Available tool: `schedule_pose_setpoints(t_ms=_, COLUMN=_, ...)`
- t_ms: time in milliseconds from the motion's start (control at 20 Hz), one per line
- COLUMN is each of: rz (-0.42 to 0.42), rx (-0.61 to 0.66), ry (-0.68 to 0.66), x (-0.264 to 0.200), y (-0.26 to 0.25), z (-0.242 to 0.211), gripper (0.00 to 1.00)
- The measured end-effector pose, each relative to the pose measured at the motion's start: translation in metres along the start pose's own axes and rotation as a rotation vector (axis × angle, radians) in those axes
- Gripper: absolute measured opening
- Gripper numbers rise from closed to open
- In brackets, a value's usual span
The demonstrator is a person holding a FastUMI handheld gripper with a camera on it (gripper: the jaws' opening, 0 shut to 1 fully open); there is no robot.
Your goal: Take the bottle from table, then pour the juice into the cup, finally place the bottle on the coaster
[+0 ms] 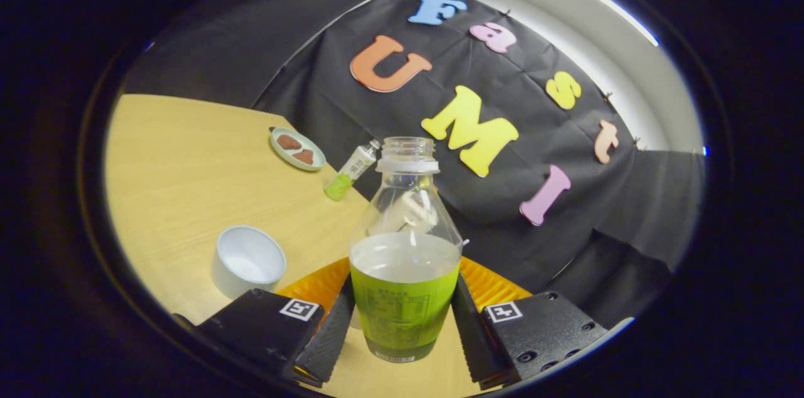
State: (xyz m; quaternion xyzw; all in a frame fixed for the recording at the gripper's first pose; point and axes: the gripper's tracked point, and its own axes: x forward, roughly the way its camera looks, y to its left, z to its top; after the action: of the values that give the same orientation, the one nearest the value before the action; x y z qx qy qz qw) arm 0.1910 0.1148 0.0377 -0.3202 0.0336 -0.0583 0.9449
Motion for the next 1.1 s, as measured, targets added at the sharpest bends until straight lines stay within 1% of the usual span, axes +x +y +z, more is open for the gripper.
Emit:
schedule_pose_setpoints(t_ms=150, rz=0.019, rx=0.125, ry=0.036, x=0.008, y=-0.01, z=-0.006, gripper=0.82)
schedule_pose_setpoints(t_ms=350, rz=0.006, rx=0.281, ry=0.059, x=0.02, y=-0.028, z=-0.011, gripper=0.82)
schedule_pose_setpoints(t_ms=600, rz=0.027, rx=0.438, ry=0.049, x=0.037, y=-0.031, z=-0.016, gripper=0.82)
schedule_pose_setpoints(t_ms=700, rz=0.038, rx=0.475, ry=0.061, x=0.049, y=-0.026, z=-0.023, gripper=0.81)
schedule_pose_setpoints(t_ms=750, rz=0.06, rx=0.501, ry=0.051, x=0.056, y=-0.022, z=-0.024, gripper=0.81)
schedule_pose_setpoints(t_ms=800, rz=0.063, rx=0.523, ry=0.043, x=0.062, y=-0.02, z=-0.025, gripper=0.81)
schedule_pose_setpoints(t_ms=900, rz=0.049, rx=0.554, ry=0.035, x=0.076, y=-0.021, z=-0.032, gripper=0.81)
schedule_pose_setpoints(t_ms=1100, rz=0.054, rx=0.571, ry=0.03, x=0.096, y=-0.014, z=-0.04, gripper=0.81)
